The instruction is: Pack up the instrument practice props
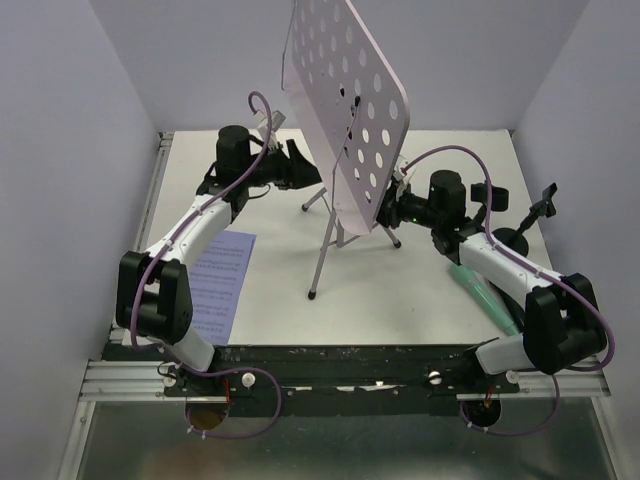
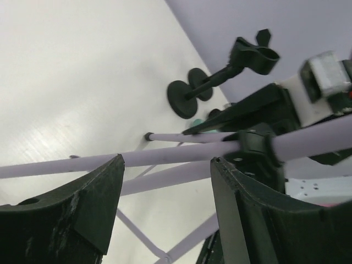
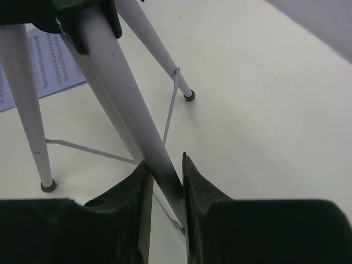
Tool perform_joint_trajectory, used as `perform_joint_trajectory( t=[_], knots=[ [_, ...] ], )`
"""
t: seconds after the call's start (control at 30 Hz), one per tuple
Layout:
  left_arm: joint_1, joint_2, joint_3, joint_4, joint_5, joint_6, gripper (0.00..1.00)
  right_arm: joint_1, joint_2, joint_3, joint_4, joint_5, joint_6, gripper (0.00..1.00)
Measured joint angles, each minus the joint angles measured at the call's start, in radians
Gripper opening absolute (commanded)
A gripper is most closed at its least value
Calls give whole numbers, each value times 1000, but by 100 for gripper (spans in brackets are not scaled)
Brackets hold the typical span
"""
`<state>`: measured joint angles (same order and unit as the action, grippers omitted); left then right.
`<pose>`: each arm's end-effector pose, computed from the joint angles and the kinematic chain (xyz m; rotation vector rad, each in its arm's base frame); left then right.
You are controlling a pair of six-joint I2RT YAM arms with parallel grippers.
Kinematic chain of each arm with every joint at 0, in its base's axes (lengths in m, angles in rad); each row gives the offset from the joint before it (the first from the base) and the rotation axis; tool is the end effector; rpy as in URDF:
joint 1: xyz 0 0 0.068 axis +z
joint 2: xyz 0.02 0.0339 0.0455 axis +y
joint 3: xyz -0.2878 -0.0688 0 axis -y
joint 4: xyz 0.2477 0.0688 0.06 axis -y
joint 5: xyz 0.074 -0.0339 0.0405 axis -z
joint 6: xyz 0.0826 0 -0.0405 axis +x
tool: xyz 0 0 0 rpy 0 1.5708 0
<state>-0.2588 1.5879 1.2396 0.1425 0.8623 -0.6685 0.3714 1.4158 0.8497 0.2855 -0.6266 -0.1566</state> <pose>0.3738 -0.1638 0.3470 0.2946 1.9108 -1.4034 0.3106 0.1730 0.2766 -0.8959 1.6278 0.7271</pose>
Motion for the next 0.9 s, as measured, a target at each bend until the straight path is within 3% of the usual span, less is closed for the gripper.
perform_joint_trajectory(
  t=[0.4,0.5,0.7,0.9],
  knots=[
    [-35,-1,-137,-144,-111,111,74,0,0,0,0,0,0,0],
    [-35,-53,-174,-121,-101,118,99,0,0,0,0,1,0,1],
    [-34,-142,-164,-2,-35,110,98,0,1,0,1,1,0,1],
    [-37,-141,-121,13,-40,123,96,0,2,0,2,1,0,1]
  ],
)
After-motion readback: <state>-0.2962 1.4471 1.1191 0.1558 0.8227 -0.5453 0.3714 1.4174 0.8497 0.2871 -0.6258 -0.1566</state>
